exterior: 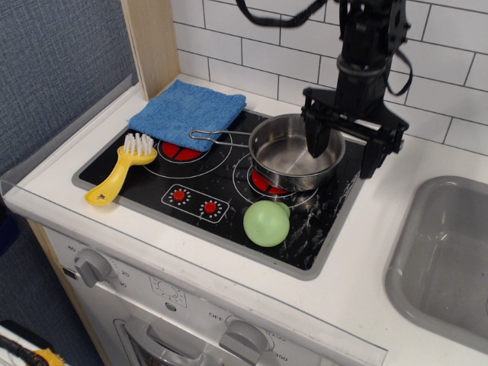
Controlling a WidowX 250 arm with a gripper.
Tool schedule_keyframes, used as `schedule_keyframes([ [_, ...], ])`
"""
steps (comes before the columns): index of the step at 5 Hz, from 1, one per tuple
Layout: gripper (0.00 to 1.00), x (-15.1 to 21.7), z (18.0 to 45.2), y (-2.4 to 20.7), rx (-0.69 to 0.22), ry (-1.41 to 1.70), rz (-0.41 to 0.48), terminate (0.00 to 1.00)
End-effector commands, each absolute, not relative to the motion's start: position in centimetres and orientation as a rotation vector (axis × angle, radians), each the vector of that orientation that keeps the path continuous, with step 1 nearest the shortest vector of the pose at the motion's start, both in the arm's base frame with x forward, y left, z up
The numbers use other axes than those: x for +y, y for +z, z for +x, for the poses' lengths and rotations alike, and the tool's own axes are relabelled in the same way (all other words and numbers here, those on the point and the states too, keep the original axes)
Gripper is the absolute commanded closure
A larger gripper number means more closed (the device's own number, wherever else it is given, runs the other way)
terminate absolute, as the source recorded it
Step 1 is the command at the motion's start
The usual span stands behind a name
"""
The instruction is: Put the pot on the blue cloth.
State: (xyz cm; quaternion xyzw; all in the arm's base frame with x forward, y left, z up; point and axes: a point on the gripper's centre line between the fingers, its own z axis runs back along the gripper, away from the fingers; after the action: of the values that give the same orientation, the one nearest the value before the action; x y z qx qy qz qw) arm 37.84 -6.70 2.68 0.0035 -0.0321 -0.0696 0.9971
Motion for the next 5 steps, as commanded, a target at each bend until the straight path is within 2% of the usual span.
schedule_keyframes([
  [1,1.0,-7.1,37.8,2.3,-0.134,-0.134,0.018,0.0],
  [4,1.0,-7.3,37.4,2.3,-0.152,-0.146,0.009,0.0],
  [5,1.0,-7.7,37.2,4.5,-0.194,-0.151,0.0,0.0],
])
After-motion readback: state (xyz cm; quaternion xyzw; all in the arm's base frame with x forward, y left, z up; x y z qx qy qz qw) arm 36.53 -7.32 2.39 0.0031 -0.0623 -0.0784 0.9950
